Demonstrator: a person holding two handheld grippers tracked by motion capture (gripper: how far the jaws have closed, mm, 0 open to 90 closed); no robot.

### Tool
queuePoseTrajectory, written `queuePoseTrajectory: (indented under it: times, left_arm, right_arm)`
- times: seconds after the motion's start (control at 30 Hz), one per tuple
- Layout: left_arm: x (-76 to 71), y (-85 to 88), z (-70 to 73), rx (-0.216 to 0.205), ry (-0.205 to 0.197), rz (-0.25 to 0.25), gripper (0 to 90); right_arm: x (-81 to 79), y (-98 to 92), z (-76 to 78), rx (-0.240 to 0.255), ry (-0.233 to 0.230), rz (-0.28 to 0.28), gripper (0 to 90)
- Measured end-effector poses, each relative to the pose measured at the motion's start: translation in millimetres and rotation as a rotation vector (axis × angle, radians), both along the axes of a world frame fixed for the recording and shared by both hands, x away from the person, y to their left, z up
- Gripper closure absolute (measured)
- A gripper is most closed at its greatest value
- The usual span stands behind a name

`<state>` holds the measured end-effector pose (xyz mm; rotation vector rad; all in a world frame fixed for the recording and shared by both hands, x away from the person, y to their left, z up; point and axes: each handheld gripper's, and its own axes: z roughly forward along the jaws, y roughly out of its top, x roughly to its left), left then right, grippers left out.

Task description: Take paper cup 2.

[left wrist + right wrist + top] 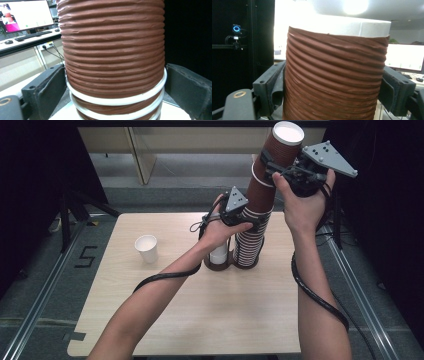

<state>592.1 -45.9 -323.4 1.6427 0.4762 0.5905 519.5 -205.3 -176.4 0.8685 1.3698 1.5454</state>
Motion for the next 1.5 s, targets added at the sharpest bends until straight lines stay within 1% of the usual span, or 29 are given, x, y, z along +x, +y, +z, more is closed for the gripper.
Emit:
queuePoseTrajectory:
  times: [0.03,0.17,0.2,0.23,0.3,0.37,0.43,0.5,0.53,0.6,0.63,0.8,0.9,0.97,1.03,1.07,1.1,1.2,1.23,1.27,1.33,1.4,1.43,1.5]
  left_arm:
    - [-0.6,0.1,0.0,-0.005,0.002,0.0,4.7]
    - [-2.5,2.8,0.7,0.0,-0.014,0.006,5.1]
    - [-3.2,5.7,1.3,0.025,-0.015,0.007,5.0]
    - [-4.1,7.0,1.5,0.029,-0.011,0.009,5.0]
    - [-6.3,9.7,0.7,0.023,-0.013,0.006,4.2]
    - [-10.2,13.1,0.2,0.026,-0.015,-0.002,3.4]
    - [-14.3,15.8,-1.6,0.007,-0.01,-0.01,2.8]
    - [-18.0,20.6,-2.3,0.01,-0.006,-0.015,1.8]
    - [-20.2,22.8,-2.6,0.003,0.0,-0.016,1.6]
    - [-25.6,28.1,-3.2,-0.008,0.006,-0.025,1.2]
    - [-28.3,31.4,-3.6,-0.004,-0.001,-0.028,1.2]
    - [-44.4,47.0,-10.1,0.0,-0.006,-0.041,0.6]
    - [-54.3,57.5,-14.1,0.001,-0.005,-0.039,0.5]
    - [-61.0,64.3,-16.6,0.007,-0.005,-0.042,0.6]
    - [-67.9,71.0,-19.1,0.014,-0.009,-0.045,0.5]
    - [-71.2,74.4,-20.4,0.015,-0.01,-0.044,0.5]
    - [-74.3,78.0,-22.0,0.015,-0.007,-0.042,0.6]
    - [-83.3,88.1,-27.3,0.02,-0.006,-0.042,0.6]
    - [-86.3,91.2,-29.3,0.023,-0.006,-0.043,0.6]
    - [-89.6,94.2,-31.4,0.019,-0.003,-0.042,0.6]
    - [-95.7,100.5,-35.9,0.019,0.001,-0.04,0.6]
    - [-101.8,106.3,-41.3,0.026,0.004,-0.04,0.6]
    - [-105.2,108.8,-44.7,0.023,0.011,-0.04,0.6]
    - [-111.6,113.8,-51.4,0.029,0.014,-0.04,0.6]
  right_arm:
    - [-1.4,-0.8,0.7,0.002,-0.002,0.0,18.5]
    - [-7.5,-4.0,1.4,-0.003,-0.005,-0.003,18.5]
    - [-9.2,-4.8,1.2,-0.002,-0.006,-0.003,18.4]
    - [-11.4,-5.8,0.7,0.005,-0.004,0.0,18.5]
    - [-14.6,-7.0,-0.4,0.006,-0.005,-0.002,18.5]
    - [-18.8,-8.0,-2.2,0.0,-0.008,0.0,18.5]
    - [-23.5,-9.0,-3.7,0.002,-0.01,0.0,18.4]
    - [-27.8,-10.4,-5.1,0.006,-0.005,0.002,18.5]
    - [-29.2,-11.3,-6.0,-0.001,-0.008,0.001,18.5]
    - [-33.8,-10.8,-9.8,0.005,0.001,0.007,18.4]
    - [-35.3,-10.5,-11.5,0.007,0.002,0.009,18.5]
    - [-47.6,-12.1,-22.1,0.0,0.014,0.011,18.4]
    - [-54.2,-10.1,-30.9,0.003,0.033,0.019,18.4]
    - [-58.5,-9.3,-37.0,-0.002,0.041,0.023,18.4]
    - [-63.0,-7.3,-43.5,0.005,0.055,0.03,18.5]
    - [-64.3,-7.0,-47.0,-0.003,0.055,0.032,18.5]
    - [-66.5,-5.3,-50.8,0.005,0.071,0.037,18.5]
    - [-70.1,-1.7,-64.1,0.001,0.09,0.048,18.4]
    - [-71.6,-0.7,-68.7,-0.001,0.104,0.05,18.5]
    - [-72.1,0.6,-73.3,0.004,0.104,0.056,18.4]
    - [-74.4,3.2,-82.9,0.017,0.13,0.066,18.5]
    - [-75.8,5.9,-93.1,0.013,0.141,0.073,18.4]
    - [-76.9,7.9,-98.5,0.018,0.153,0.08,18.4]
    - [-78.6,11.2,-111.7,0.025,0.175,0.091,18.4]
